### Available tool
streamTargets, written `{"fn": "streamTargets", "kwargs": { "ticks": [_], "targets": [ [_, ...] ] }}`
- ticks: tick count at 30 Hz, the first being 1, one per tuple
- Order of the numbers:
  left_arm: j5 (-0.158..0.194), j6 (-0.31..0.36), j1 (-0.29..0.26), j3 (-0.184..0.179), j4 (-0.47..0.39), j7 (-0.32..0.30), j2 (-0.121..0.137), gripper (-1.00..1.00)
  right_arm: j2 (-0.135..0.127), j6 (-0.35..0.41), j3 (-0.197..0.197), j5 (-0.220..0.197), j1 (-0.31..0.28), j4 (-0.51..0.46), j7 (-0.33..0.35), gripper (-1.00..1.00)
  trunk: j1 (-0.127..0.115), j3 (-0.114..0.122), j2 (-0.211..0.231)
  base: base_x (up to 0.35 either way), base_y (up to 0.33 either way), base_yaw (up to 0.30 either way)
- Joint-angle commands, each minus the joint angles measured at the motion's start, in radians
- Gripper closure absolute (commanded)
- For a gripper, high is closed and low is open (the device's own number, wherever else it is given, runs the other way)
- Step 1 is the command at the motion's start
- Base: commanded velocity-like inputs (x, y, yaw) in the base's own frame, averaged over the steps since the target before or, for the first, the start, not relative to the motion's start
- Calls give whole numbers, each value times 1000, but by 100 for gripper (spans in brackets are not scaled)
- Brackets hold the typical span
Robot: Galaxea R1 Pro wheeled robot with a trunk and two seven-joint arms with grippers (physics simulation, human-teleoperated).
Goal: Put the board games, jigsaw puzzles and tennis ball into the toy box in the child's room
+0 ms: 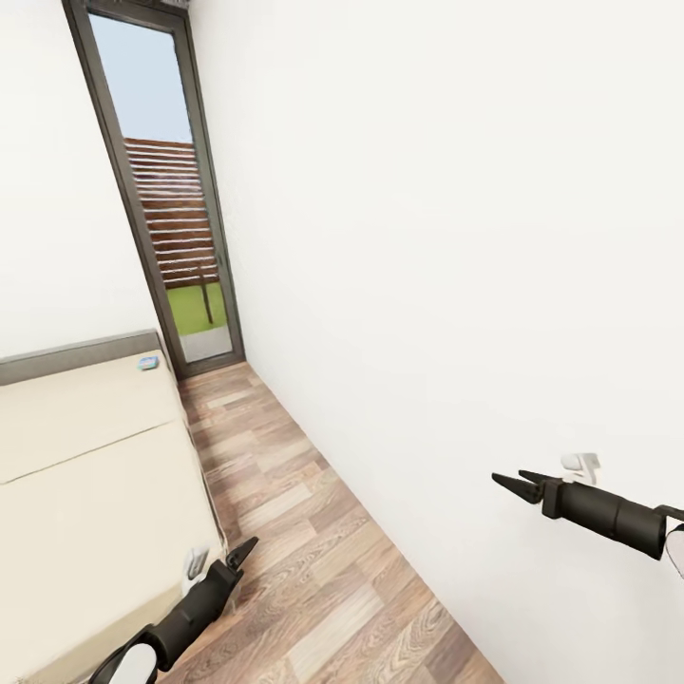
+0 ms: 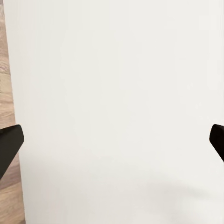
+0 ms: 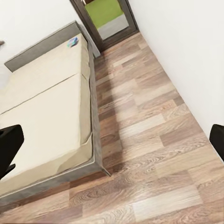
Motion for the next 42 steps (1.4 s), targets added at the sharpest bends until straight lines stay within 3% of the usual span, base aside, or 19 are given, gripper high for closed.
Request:
{"fn": "streamTargets", "kwargs": {
  "ticks": [1, 8, 11, 12, 13, 14, 16, 17, 19, 22, 24, 27, 29, 38, 42],
  "targets": [
    [8, 9, -1, 2, 0, -1, 0, -100, 0, 6, -1, -2, -1, 0, 2, -100, 1, -1, -2, 4, -5, 166],
    [8, 9, -1, 2, 0, 0, -1, -100, 0, 12, 48, -1, -4, -1, -2, -100, 1, 9, -2, 2, -3, 178],
    [8, 9, -1, 1, 0, 0, -2, -100, 1, 18, 141, 14, -17, -1, -38, -100, 1, 13, -2, 1, -1, 188],
    [8, 9, -1, 1, 0, 0, -2, -100, 1, 18, 141, 14, -17, -1, -38, -100, 1, 15, -2, 1, -1, 190],
    [8, 9, -1, 0, 0, 1, -3, -100, 4, 21, 175, 20, -24, -1, -60, -100, 1, 16, -2, 1, -1, 191],
    [8, 9, -1, 0, 0, 1, -3, -100, 4, 21, 175, 20, -24, -1, -60, -100, 1, 17, -2, 1, -1, 191],
    [7, 9, -2, -2, 0, 2, -6, -100, 17, 28, 237, 28, -40, -1, -110, -100, 1, 20, -2, 0, -1, 193],
    [7, 9, -2, -2, 0, 2, -6, -100, 17, 28, 237, 28, -40, -1, -110, -100, 1, 21, -2, 0, -1, 193],
    [6, 9, -3, -3, 0, 4, -11, -100, 49, 38, 289, 35, -54, -1, -158, -100, 1, 24, -2, 0, 0, 194],
    [6, 9, -3, -4, 0, 5, -13, -100, 69, 44, 310, 39, -60, -1, -178, -100, 1, 28, -2, 0, 0, 196],
    [6, 8, -4, -5, 0, 6, -15, -100, 112, 60, 339, 44, -69, 0, -208, -100, 1, 31, -2, 0, 0, 199],
    [6, 8, -4, -5, 0, 7, -16, -100, 131, 70, 349, 48, -72, 0, -219, -100, 1, 34, -2, 0, 0, 201],
    [6, 8, -5, -5, 0, 7, -18, -100, 163, 86, 366, 57, -76, 0, -235, -100, 1, 37, -2, 0, 0, 204],
    [6, 8, -6, -6, 0, 8, -20, -100, 220, 107, 405, 104, -82, 0, -256, -100, 1, 48, -2, 0, 0, 215],
    [6, 8, -7, -6, 0, 8, -21, -100, 232, 110, 416, 118, -83, 0, -259, -100, 1, 51, -2, 0, 0, 237]
  ]
}}
